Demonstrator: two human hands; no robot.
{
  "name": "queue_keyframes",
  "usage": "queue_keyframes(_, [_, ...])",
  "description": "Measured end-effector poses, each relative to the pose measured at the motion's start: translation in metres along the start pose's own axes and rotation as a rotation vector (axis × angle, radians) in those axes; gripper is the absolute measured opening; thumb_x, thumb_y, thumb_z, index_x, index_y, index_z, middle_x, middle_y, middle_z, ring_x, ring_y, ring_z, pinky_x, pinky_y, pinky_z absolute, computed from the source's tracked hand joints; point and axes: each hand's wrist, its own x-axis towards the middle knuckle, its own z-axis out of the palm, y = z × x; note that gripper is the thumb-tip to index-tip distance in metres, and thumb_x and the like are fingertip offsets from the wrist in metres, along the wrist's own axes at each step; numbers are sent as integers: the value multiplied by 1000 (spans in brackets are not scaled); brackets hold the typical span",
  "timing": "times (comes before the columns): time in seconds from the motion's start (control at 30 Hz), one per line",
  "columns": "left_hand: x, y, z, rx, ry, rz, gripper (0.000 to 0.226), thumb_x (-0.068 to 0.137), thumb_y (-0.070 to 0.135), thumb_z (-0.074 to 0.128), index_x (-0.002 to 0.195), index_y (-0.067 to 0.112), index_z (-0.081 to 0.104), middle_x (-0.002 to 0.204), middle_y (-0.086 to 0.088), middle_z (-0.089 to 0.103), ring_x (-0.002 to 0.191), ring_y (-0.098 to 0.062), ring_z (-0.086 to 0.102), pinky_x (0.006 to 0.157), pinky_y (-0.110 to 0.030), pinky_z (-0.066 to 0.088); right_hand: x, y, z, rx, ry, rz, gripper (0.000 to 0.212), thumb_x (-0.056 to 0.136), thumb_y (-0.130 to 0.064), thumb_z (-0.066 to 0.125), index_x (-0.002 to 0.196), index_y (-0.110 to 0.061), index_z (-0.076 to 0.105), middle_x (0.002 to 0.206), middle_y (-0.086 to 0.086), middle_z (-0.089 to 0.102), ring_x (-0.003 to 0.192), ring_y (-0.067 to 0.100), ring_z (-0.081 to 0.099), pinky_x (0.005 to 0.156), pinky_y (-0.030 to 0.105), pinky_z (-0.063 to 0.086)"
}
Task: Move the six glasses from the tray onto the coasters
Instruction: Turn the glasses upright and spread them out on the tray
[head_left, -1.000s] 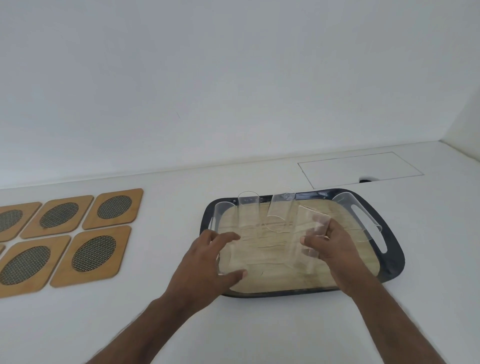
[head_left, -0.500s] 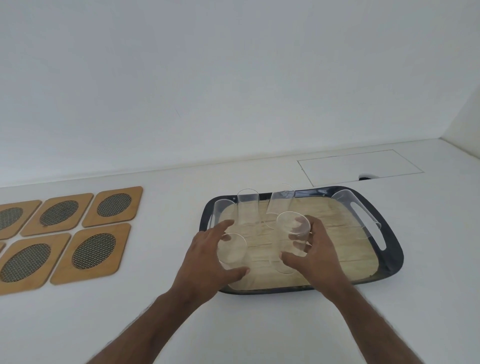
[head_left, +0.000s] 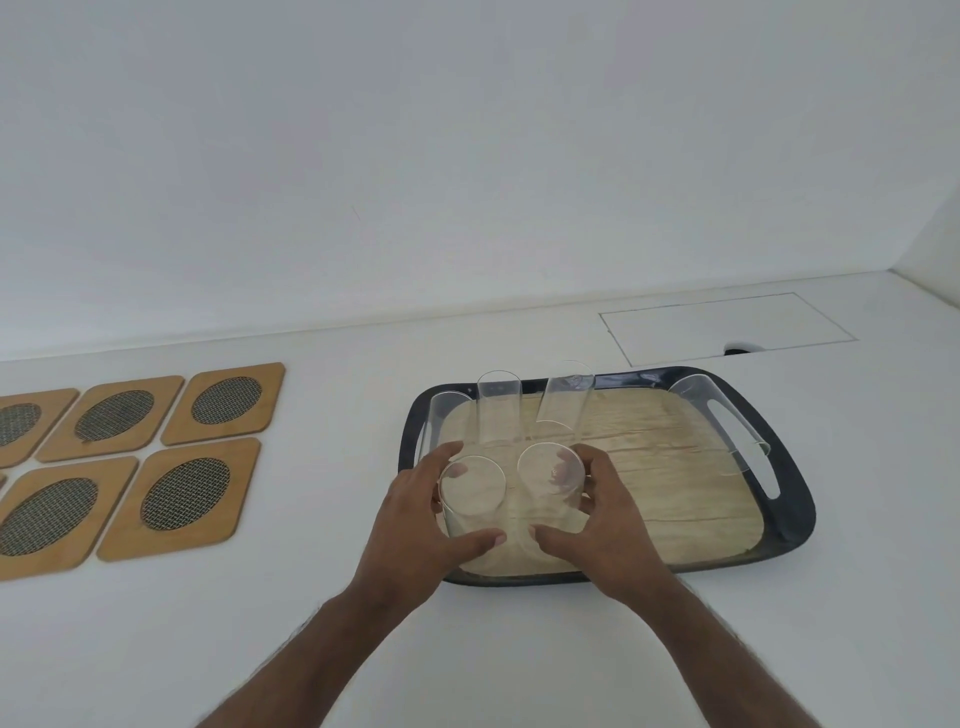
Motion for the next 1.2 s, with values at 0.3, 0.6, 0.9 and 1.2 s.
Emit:
queue_keyframes(0.3, [0, -6, -2, -73, -2, -31, 89, 49, 57, 89, 119, 74, 38, 118, 32, 58, 103, -2, 58, 82, -18, 52, -2, 7, 3, 18, -40, 23, 76, 57, -28, 87, 119, -44, 45, 112, -26, 57, 108, 0, 55, 86, 7, 43])
queue_keyframes(0.6, [-9, -9, -35, -184, -193, 41, 76, 66, 23, 66, 135, 47, 45, 137, 24, 47, 128, -4, 46, 98, -12, 42, 3, 11, -31, 76, -138, 79, 100, 50, -62, 86, 136, -37, 42, 126, -3, 57, 120, 8, 56, 98, 26, 46])
queue_keyframes(0.9, [49, -11, -26, -77, 123, -271, 42, 87, 28, 72, 126, 25, 59, 115, 14, 58, 92, -10, 61, 71, -16, 44, 62, -3, -51, 142, 203, 349, 46, 81, -60, 63, 103, -19, 65, 105, 9, 67, 88, 18, 68, 69, 30, 58])
queue_keyframes(1.2, [79, -16, -10, 166, -5, -328, 69, 79, 51, 75, 138, 25, 48, 134, 0, 56, 117, -19, 56, 98, -37, 48, 128, 2, -26, 159, 245, 628, 53, 79, -51, 75, 101, -7, 54, 97, 9, 51, 76, 25, 52, 55, 34, 51])
